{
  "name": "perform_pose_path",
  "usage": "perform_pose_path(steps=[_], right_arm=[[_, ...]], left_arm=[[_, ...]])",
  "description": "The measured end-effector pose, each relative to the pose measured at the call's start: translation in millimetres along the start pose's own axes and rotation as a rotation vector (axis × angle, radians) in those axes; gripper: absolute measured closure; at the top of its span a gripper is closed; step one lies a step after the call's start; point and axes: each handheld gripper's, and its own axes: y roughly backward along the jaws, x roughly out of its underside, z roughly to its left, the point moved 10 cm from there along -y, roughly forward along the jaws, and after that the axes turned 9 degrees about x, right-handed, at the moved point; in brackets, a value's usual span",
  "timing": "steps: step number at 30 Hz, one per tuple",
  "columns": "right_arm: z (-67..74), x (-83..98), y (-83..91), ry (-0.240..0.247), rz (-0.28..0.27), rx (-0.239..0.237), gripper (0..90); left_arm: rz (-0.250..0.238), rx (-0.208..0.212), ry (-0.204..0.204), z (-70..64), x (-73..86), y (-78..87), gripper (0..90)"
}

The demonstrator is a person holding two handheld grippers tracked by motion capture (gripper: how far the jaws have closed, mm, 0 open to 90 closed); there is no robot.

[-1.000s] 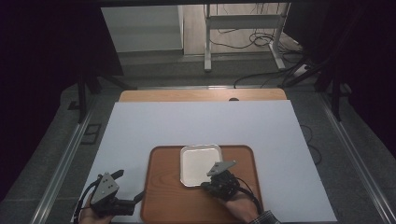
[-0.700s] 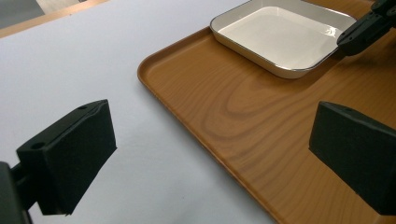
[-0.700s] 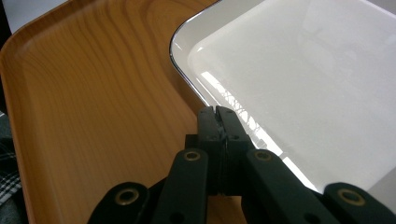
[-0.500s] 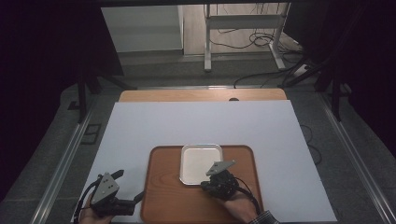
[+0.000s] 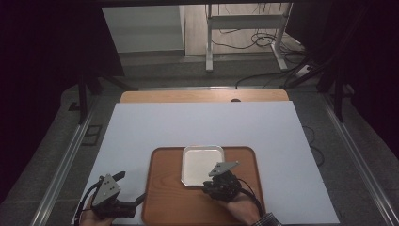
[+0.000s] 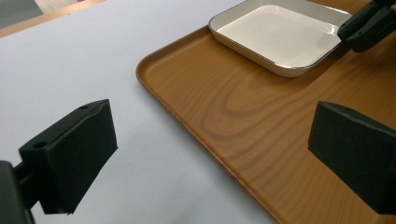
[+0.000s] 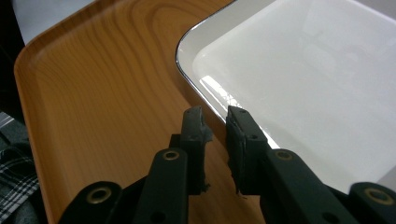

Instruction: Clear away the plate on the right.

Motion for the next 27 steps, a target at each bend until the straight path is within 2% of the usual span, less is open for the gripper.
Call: perform_pose_path(steps=[15, 27], right_arm=[[-9.8, -5.6, 11.6, -0.029, -0.038, 0.019, 64.4], [-16.9, -5.7, 15.3, -0.033, -0.041, 0.045, 55.4]], left_arm=[[0.002, -0.001, -0.003, -0.2, 0.0, -0.1, 1.2], [0.005, -0.001, -0.006, -0.5, 0.2, -0.2, 1.2]])
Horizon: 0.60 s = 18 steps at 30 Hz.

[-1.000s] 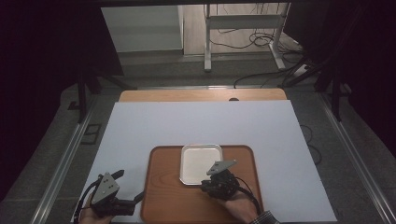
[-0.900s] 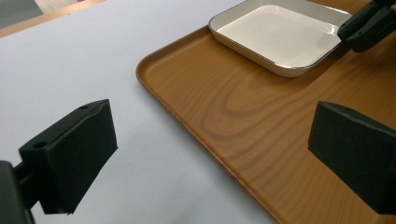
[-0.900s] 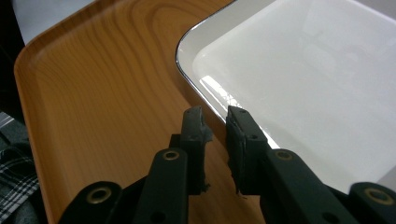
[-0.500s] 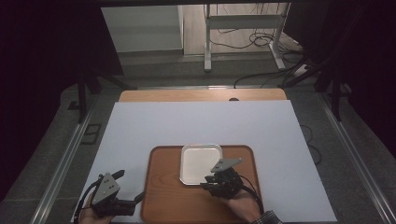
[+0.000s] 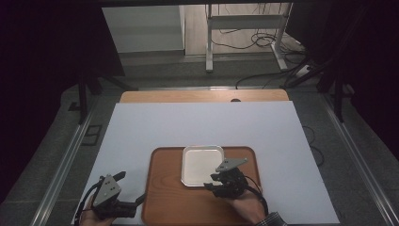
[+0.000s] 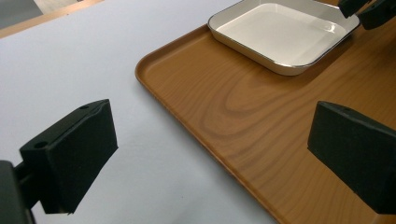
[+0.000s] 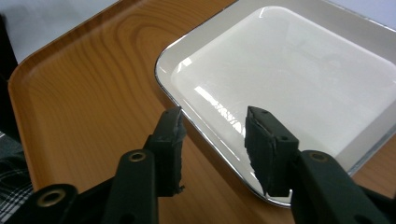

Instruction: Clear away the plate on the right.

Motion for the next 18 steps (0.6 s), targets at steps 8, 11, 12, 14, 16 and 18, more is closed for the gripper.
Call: perform_pose_path(steps=[8, 11, 12, 14, 16, 18], right_arm=[[-5.0, -2.1, 4.2, -0.005, -0.014, 0.016, 50.5], [-8.2, -2.9, 7.0, -0.001, -0.020, 0.030, 47.8], [-8.8, -3.1, 7.5, -0.001, -0.022, 0.033, 47.0], [-10.2, -3.4, 8.9, -0.002, -0.024, 0.038, 45.6], [-12.0, -3.6, 10.3, -0.002, -0.026, 0.046, 44.2], [-13.7, -4.0, 11.8, -0.007, -0.030, 0.051, 42.6]], left_arm=[[0.001, 0.000, 0.000, 0.1, 0.0, 0.0, 1.2], [0.002, 0.000, 0.000, 0.0, 0.1, -0.1, 1.2], [0.002, 0.000, 0.000, 0.0, 0.1, -0.1, 1.2], [0.002, 0.000, 0.000, 0.1, 0.1, -0.2, 1.2], [0.002, 0.000, 0.001, 0.1, 0.1, -0.1, 1.2], [0.002, 0.000, 0.001, 0.2, 0.2, -0.2, 1.2]])
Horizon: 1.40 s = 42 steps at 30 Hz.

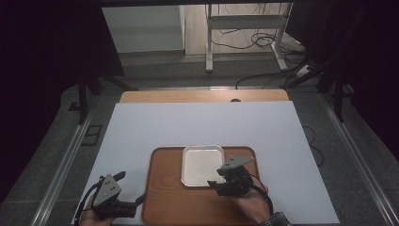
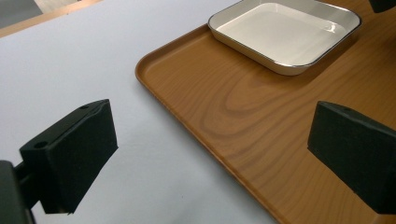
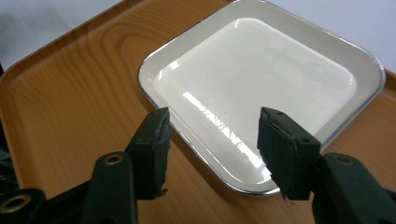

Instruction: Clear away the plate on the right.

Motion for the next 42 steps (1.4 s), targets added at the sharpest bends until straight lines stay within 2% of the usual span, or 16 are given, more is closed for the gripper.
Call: perform_pose_path(steps=[21, 28, 33, 42], right_arm=[[-25.0, -2.1, 13.5, -0.039, -0.045, 0.060, 29.0], [-33.4, -5.6, 21.5, -0.054, -0.084, 0.073, 22.3], [-35.5, -8.6, 27.6, -0.054, -0.110, 0.078, 17.0], [-35.4, -8.3, 36.1, -0.041, -0.124, 0.081, 9.9]], left_arm=[[-0.001, -0.001, 0.002, 0.2, 0.1, 0.1, 1.2], [-0.002, -0.003, 0.003, 0.3, 0.2, 0.4, 1.2], [-0.003, -0.004, 0.004, 0.5, 0.2, 0.6, 1.1], [-0.003, -0.003, 0.006, 0.7, 0.3, 0.8, 1.2]])
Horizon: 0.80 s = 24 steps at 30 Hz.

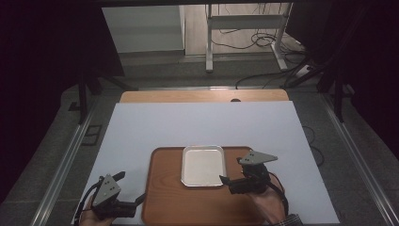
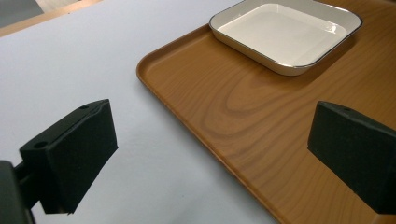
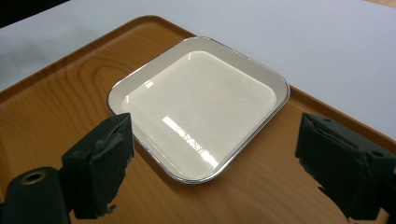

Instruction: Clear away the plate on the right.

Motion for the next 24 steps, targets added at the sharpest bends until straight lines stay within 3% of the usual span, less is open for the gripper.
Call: perform_pose_path(steps=[16, 24], right_arm=[[-15.0, 10.1, 17.8, 0.000, -0.030, 0.048, 1.0], [-24.9, 16.9, 29.4, -0.023, -0.042, 0.068, 0.0]], left_arm=[[-0.001, 0.000, 0.000, 0.0, 0.0, -0.1, 1.2], [-0.001, 0.000, 0.000, 0.0, -0.1, -0.1, 1.2]])
